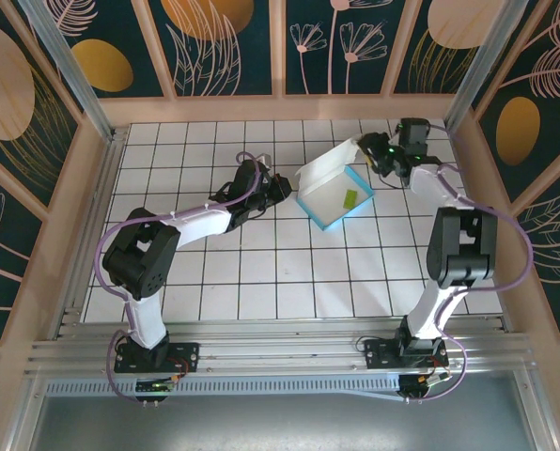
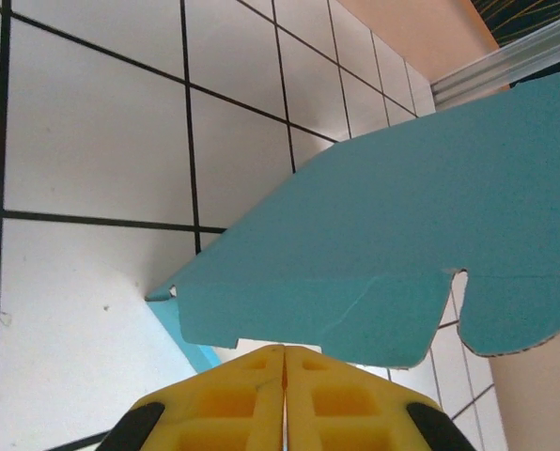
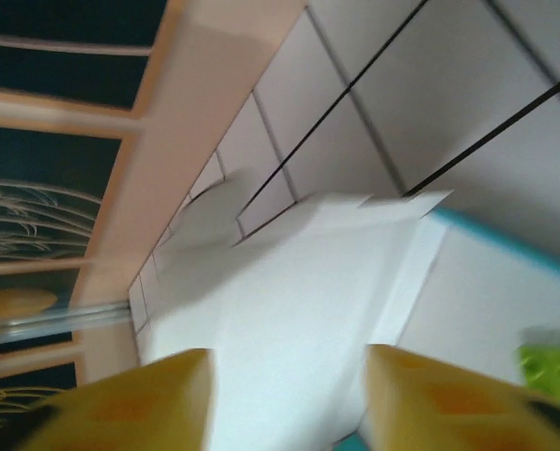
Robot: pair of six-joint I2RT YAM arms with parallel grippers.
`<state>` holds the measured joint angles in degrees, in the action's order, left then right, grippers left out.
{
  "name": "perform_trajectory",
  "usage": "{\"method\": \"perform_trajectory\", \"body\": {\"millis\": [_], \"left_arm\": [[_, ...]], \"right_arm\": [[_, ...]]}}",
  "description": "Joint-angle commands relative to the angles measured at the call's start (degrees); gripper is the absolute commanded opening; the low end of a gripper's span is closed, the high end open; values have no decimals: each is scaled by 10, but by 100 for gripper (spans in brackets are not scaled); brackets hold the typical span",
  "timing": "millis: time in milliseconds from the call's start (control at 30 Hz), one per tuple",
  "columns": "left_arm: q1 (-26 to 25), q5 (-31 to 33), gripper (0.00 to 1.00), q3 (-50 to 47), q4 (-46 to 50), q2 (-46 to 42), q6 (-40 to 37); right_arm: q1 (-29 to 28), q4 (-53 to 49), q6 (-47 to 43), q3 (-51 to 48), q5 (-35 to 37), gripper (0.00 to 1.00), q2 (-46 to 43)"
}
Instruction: Fold the paper box
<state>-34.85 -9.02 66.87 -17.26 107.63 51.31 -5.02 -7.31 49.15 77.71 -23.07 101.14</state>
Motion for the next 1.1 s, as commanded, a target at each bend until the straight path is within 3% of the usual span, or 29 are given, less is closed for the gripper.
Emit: {"method": "perform_trajectory", "body": {"millis": [0,133,267,567,900,1067], "left_arm": [[-2,15,8,24,12,-6,-49],[-3,-6,8,30,0,6,-44],[-3,-8,8,25,-6,8,-43],[-2,11,9,18,10,5,-36],[-2,-38,9,23,-1,23,-27],[-3,-73,9,16,-31,43,-5]], "right_arm": [[-58,-90,62,47,100,61,-14],[-101,-154,71,124,150,69,22],[-114,-203,73,194,168,70,67],[-119,-212,98,194,191,68,82],[-111,-177,107,150,188,43,83],[-112,-152,119,114,181,37,68]]}}
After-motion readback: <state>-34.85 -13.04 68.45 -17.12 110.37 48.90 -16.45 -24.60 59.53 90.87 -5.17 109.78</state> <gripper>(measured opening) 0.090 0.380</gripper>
